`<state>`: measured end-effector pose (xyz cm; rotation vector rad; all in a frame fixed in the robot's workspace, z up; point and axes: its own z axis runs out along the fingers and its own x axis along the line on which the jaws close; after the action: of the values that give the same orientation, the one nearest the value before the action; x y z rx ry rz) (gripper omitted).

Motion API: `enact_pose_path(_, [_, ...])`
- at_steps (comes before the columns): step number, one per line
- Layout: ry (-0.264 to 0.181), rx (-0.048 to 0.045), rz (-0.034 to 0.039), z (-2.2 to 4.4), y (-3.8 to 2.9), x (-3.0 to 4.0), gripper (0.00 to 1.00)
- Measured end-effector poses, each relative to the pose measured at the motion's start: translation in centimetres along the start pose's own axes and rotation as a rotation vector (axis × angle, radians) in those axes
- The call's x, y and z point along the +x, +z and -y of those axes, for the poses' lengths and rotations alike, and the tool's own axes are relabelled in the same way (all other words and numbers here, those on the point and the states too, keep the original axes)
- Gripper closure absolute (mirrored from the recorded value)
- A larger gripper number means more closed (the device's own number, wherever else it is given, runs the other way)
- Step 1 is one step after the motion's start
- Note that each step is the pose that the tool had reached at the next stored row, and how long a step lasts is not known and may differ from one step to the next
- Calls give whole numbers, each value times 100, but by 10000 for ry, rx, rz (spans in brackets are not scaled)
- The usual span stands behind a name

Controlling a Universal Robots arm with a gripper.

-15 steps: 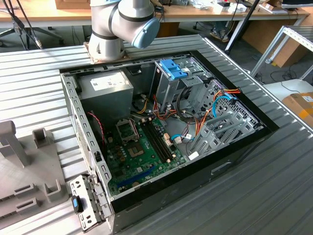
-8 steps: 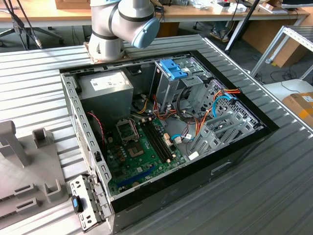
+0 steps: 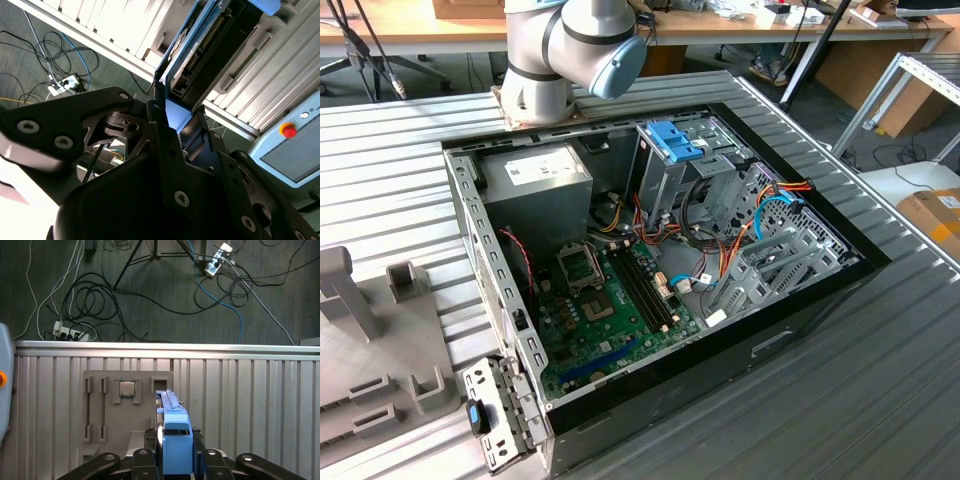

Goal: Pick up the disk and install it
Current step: 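Pick up the disk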

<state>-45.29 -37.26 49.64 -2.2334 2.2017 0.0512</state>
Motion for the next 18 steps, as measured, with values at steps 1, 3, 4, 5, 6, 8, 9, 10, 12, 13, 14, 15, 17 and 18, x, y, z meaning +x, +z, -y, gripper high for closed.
enact_pose_path(1, [0, 1, 0, 0, -2, 0, 64])
enact_pose_path(3, [0, 0, 0, 0, -5, 0, 64])
enact_pose_path(4, [0, 0, 0, 0, -4, 0, 64])
enact_pose_path(5, [0, 0, 0, 0, -5, 0, 64])
enact_pose_path(6, [0, 0, 0, 0, -5, 0, 64])
enact_pose_path(8, [0, 0, 0, 0, -5, 0, 64])
enact_pose_path(9, [0, 0, 0, 0, -5, 0, 64])
enact_pose_path(10, [0, -1, 0, 0, -7, 0, 64])
enact_pose_path(12, [0, -1, 0, -1, -27, -1, 64])
enact_pose_path(13, [0, 0, 0, -1, -41, -1, 64])
enact_pose_path(14, [0, 1, 0, -1, -60, -2, 64])
enact_pose_path(15, [0, 0, 0, -2, -78, -2, 64])
enact_pose_path(17, [0, 0, 0, -2, -115, -3, 64])
enact_pose_path(18, [0, -1, -1, -2, -126, -3, 64])
